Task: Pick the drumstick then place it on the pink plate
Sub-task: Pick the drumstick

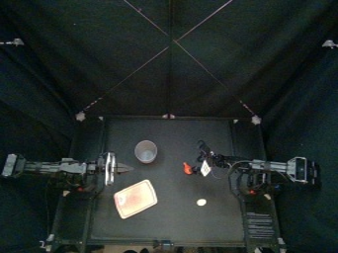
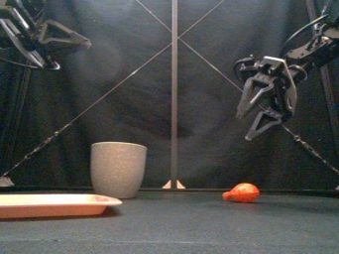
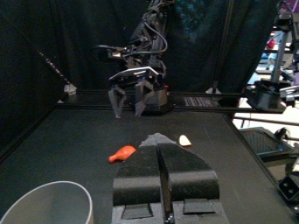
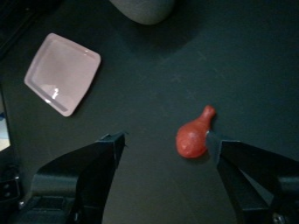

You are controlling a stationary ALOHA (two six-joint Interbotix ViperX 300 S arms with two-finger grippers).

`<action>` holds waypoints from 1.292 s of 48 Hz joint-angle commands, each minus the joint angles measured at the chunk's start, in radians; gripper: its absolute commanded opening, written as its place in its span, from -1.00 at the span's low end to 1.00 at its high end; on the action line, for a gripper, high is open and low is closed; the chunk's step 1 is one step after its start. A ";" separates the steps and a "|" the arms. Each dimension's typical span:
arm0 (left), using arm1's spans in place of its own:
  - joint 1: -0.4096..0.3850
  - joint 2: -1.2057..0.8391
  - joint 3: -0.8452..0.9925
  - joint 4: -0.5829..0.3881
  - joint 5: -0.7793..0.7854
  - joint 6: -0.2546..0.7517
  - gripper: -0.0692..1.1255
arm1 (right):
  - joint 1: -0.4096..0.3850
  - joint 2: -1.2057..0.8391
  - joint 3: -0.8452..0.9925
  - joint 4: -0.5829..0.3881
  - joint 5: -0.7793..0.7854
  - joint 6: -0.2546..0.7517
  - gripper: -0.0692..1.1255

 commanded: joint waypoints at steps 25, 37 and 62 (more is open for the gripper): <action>0.002 0.005 -0.014 0.002 -0.012 0.002 -0.80 | -0.067 0.319 -0.163 -0.052 0.109 0.149 0.85; 0.002 0.005 -0.011 -0.002 -0.012 0.002 -0.80 | -0.075 0.436 -0.258 -0.089 0.178 0.153 0.85; -0.003 0.005 0.008 -0.002 -0.012 0.000 -0.80 | -0.097 0.531 -0.307 -0.095 0.206 0.172 0.82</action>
